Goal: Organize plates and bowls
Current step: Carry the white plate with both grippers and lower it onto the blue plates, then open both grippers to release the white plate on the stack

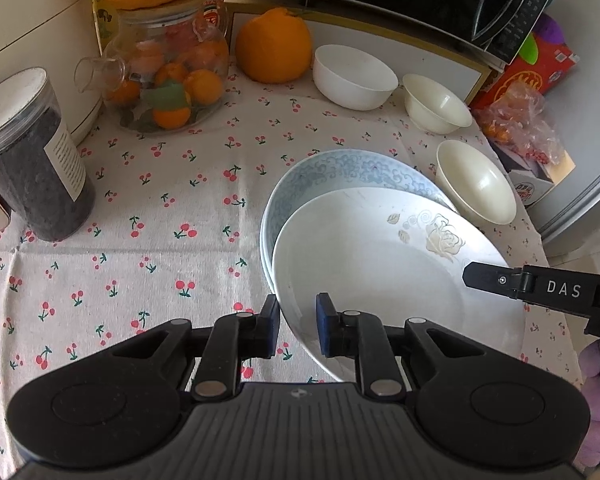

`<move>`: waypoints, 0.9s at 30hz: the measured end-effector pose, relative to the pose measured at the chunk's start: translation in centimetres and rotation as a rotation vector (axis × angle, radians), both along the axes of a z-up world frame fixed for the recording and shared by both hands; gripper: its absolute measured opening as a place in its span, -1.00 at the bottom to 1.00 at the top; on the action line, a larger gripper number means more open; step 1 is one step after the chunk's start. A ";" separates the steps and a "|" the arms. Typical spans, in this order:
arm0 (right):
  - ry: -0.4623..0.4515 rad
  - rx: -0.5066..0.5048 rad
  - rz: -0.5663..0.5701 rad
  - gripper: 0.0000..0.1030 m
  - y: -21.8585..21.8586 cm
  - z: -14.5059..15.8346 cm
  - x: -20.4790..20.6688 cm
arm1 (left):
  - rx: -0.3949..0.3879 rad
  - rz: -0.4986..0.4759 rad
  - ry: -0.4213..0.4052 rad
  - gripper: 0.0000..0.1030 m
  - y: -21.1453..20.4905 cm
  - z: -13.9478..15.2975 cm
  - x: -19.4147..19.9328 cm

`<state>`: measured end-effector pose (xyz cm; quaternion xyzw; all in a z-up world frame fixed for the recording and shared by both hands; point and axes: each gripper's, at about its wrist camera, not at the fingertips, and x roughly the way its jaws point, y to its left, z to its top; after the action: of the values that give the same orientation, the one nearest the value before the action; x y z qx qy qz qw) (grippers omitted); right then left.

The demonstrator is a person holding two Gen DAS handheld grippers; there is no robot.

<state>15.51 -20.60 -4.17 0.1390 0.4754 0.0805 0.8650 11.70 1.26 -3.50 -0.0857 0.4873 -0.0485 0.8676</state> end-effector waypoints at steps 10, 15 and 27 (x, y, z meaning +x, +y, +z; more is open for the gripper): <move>0.020 0.006 0.003 -0.59 -0.2 0.3 -0.1 | 0.006 0.003 -0.003 -0.69 0.0 0.2 -0.2; 0.023 -0.008 0.023 -0.59 -0.2 0.6 -0.3 | 0.002 0.005 -0.012 -0.70 0.2 0.5 -0.4; 0.027 0.023 0.044 -0.58 -0.2 0.8 -0.7 | -0.005 0.005 -0.012 -0.70 0.4 0.5 -0.6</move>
<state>14.79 -20.80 -3.35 0.1398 0.4890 0.1030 0.8548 11.15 1.63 -2.99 -0.0888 0.4818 -0.0482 0.8704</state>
